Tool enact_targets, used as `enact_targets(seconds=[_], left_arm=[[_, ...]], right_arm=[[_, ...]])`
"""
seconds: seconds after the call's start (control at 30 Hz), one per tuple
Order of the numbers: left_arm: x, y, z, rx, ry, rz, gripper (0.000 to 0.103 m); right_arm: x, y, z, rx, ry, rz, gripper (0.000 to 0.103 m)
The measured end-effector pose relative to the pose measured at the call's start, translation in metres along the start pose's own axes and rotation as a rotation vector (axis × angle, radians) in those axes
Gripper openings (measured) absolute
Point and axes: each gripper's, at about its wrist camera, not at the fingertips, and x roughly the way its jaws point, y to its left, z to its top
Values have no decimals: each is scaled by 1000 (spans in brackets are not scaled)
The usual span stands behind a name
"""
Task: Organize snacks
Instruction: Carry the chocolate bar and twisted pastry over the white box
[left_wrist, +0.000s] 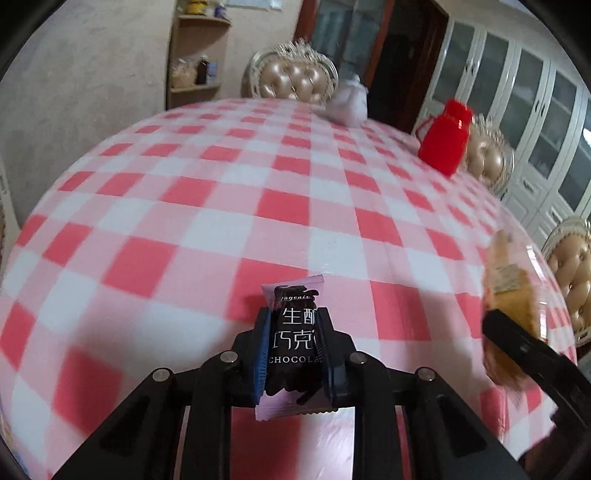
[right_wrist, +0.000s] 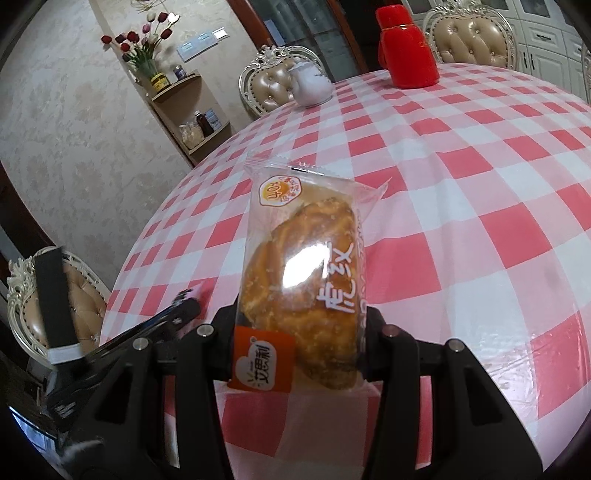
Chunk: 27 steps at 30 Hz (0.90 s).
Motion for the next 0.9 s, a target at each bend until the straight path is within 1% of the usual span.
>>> enact_targets(seconds=[0.03, 0.13, 0.4, 0.47, 0.73, 0.9], left_arm=[[-9, 3, -3, -2, -20, -1, 24], [-27, 10, -11, 0, -41, -2, 24], [-72, 26, -24, 43, -91, 36, 24], [-84, 34, -28, 51, -106, 55, 24], [-125, 79, -50, 41, -128, 105, 25], [-149, 107, -64, 34, -143, 135, 25]], right_arm=[[0, 1, -1, -1, 2, 6, 51], [-2, 7, -8, -9, 14, 24, 51], [-16, 39, -40, -41, 41, 121, 51], [-19, 51, -50, -61, 50, 150, 51], [-20, 95, -82, -143, 94, 219, 51], [-15, 125, -106, -200, 143, 263, 51]])
